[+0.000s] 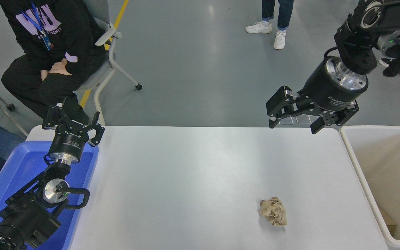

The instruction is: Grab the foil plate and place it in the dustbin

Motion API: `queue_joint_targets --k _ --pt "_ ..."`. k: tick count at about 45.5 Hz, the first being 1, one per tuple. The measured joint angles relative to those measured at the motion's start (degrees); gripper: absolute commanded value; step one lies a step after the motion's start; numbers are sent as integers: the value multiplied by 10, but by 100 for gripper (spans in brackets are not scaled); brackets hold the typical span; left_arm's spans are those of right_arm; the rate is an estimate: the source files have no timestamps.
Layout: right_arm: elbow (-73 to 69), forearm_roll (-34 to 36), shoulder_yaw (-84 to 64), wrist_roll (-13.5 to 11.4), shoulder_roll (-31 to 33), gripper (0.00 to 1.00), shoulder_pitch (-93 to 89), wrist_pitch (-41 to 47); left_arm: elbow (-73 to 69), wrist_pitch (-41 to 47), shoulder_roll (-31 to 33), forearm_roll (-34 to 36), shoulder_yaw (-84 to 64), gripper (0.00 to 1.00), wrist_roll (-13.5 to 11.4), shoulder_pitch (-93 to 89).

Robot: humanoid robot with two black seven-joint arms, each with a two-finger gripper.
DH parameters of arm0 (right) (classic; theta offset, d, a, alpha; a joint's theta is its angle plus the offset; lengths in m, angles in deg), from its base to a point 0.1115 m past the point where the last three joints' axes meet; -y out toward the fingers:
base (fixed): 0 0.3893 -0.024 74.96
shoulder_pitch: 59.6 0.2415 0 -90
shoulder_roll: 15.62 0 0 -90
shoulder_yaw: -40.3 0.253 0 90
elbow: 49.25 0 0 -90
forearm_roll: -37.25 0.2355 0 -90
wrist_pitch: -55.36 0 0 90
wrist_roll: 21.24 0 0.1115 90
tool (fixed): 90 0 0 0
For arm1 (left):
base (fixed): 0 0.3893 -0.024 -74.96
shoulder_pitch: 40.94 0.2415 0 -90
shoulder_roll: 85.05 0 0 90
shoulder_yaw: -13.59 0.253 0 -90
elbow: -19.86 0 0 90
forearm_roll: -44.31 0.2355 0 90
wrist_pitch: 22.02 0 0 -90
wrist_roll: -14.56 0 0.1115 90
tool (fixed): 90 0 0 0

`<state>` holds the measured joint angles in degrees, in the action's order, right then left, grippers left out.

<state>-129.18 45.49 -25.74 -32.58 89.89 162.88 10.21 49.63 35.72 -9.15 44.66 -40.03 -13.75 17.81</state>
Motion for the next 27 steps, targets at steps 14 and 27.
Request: queue_joint_targets --k 14,27 --pt "15 6 -21 0 -7 100 -11 1 0 0 0 0 0 98 0 0" --pt "17 9 -42 1 -1 100 5 1 0 0 0 0 0 98 0 0"
